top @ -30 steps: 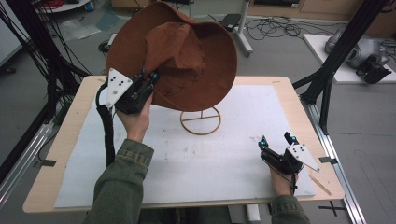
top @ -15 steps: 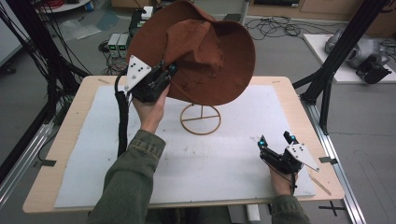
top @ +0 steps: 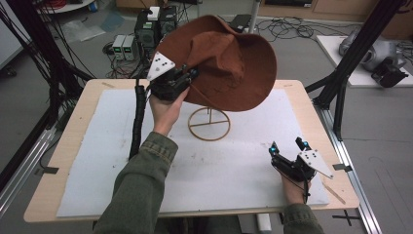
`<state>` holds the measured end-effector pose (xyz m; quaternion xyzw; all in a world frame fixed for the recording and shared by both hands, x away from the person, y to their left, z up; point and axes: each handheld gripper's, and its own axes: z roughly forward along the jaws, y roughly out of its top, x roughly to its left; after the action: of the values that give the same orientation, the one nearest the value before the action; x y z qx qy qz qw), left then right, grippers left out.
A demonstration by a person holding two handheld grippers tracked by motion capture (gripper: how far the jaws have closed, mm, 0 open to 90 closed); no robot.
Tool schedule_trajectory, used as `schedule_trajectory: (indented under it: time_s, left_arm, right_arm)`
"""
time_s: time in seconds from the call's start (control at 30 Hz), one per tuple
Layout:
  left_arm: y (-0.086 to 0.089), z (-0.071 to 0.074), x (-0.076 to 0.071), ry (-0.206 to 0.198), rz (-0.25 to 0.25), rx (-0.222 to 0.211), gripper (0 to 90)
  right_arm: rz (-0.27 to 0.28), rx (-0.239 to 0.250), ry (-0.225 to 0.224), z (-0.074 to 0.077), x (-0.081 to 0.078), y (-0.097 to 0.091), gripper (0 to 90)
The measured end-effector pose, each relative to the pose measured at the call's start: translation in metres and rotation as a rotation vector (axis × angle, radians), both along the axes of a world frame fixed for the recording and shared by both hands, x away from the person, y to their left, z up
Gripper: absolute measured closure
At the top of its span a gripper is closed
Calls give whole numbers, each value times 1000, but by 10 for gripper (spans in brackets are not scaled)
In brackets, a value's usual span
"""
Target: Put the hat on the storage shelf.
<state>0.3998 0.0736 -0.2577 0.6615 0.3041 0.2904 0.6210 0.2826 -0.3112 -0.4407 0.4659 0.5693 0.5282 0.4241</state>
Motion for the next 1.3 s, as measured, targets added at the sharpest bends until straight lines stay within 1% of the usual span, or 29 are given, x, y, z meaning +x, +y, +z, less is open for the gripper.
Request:
schedule_trajectory:
  time_s: [0.1, 0.2, 0.3, 0.47, 0.5, 0.6, 0.93, 1.07, 1.13, 1.2, 1.27, 1.3]
  left_arm:
    - [-4, -4, 4, 48, -25, 35, 873]
    - [-4, -6, 7, 81, -41, 43, 872]
    - [-3, -7, 8, 99, -52, 52, 872]
    - [-4, -7, 8, 111, -60, 66, 871]
    - [-4, -8, 8, 113, -58, 73, 871]
    - [-6, -9, 8, 115, -50, 75, 868]
    - [-5, -9, 8, 127, -54, 70, 861]
    - [-5, -10, 8, 126, -54, 68, 849]
    - [-4, -11, 8, 132, -55, 57, 823]
    - [-5, -11, 8, 137, -56, 56, 820]
    - [-4, -11, 8, 140, -53, 52, 779]
    - [-4, -12, 8, 141, -54, 46, 779]
  right_arm:
    - [4, -1, 7, 0, 0, 2, 111]
    - [5, -5, 1, 0, 0, 2, 111]
    - [4, -4, 7, 0, 0, 2, 111]
    - [3, -7, 0, 0, 0, 1, 111]
    - [3, -7, 0, 0, 0, 1, 111]
    - [4, -3, 3, 0, 0, 1, 111]
    - [0, -1, 0, 0, 0, 0, 111]
    - [0, -2, -3, 0, 0, 0, 111]
    - [1, -2, -2, 0, 0, 0, 111]
    - [-1, -2, -1, 0, 0, 0, 111]
    - [0, 0, -2, 0, 0, 0, 111]
    - [0, 0, -2, 0, 0, 0, 111]
